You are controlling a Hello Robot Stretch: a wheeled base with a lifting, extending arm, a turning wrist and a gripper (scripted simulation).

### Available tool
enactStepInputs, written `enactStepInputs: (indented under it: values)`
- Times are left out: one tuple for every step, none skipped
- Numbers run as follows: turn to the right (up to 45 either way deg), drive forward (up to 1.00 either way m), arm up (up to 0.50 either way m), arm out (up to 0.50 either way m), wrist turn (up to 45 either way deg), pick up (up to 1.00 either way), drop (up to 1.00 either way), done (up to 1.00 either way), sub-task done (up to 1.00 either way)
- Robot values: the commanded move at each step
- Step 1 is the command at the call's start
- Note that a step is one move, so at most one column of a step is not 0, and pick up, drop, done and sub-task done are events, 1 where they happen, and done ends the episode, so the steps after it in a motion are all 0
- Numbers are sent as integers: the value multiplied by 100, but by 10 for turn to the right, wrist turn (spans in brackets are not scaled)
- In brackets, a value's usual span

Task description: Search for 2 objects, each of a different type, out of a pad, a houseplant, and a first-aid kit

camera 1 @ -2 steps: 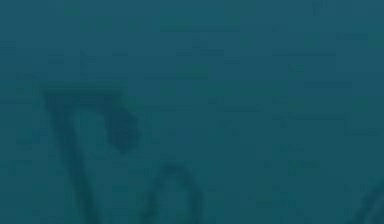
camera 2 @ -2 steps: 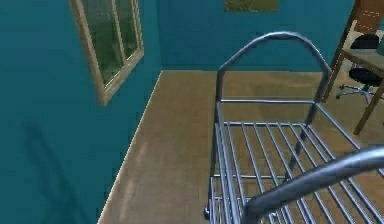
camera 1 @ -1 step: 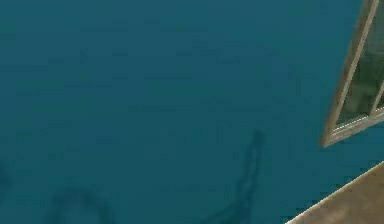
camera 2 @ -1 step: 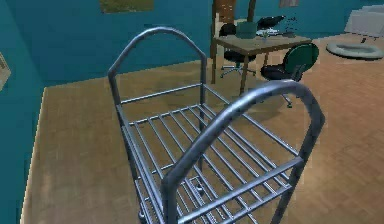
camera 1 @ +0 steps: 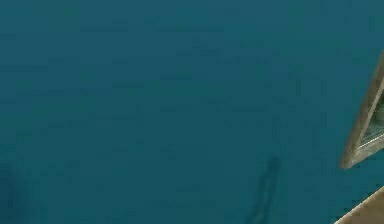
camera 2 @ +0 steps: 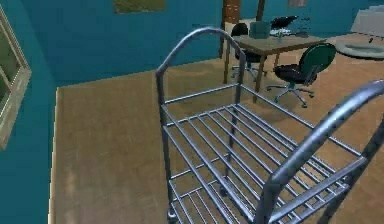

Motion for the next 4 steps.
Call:
enactStepInputs:
  values:
    - [-450, 0, 0, 0, 0, 0, 0, 0, 0]
    - [-450, 0, 0, 0, 0, 0, 0, 0, 0]
    - [-450, 0, 0, 0, 0, 0, 0, 0, 0]
    - [-300, 0, 0, 0, 0, 0, 0, 0, 0]
